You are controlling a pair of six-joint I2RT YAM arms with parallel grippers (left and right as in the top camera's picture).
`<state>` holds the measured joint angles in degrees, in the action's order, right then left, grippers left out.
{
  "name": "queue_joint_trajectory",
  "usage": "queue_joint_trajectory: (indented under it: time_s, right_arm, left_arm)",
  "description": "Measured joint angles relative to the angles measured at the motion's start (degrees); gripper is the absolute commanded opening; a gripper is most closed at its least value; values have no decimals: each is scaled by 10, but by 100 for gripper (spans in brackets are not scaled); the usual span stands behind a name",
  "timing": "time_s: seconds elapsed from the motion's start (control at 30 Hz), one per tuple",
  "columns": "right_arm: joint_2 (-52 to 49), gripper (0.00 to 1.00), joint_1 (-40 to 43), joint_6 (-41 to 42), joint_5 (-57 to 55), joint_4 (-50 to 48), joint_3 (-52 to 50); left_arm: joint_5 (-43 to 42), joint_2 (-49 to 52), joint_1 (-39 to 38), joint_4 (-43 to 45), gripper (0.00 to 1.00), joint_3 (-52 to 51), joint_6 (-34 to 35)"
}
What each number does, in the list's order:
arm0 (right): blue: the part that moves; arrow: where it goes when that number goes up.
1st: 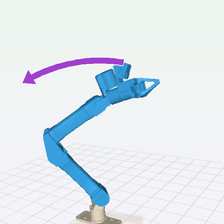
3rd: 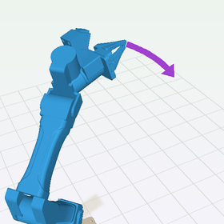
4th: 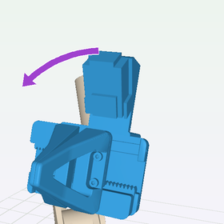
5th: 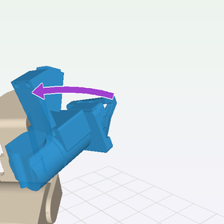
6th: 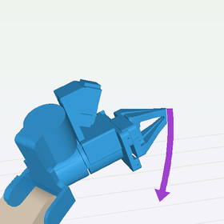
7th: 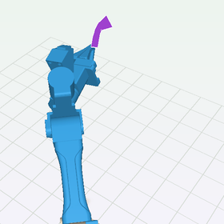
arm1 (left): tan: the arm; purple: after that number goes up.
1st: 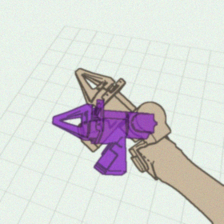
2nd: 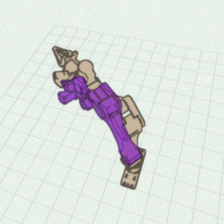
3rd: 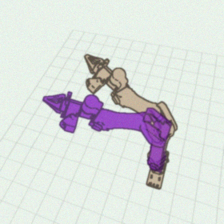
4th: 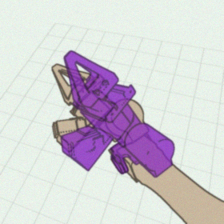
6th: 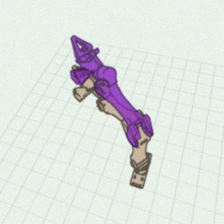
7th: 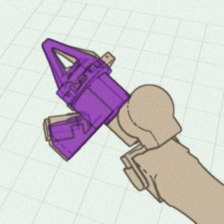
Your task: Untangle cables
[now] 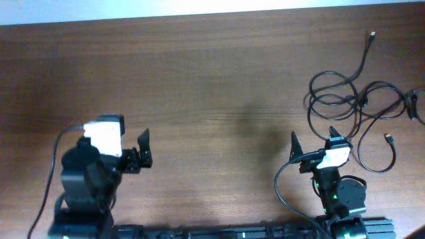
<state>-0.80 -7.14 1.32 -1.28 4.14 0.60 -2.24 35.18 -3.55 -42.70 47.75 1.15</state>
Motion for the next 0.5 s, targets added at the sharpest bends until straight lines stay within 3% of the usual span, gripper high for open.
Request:
queue_joint_trajectory:
  time_s: [0.3, 0.5]
  right_arm:
    - [0, 99, 0, 0, 0, 0, 0]
    - [0, 99, 0, 0, 0, 0, 0]
  left_arm:
    - [2, -190, 4, 191, 99, -232, 0]
    - [2, -261, 4, 302, 99, -332, 0]
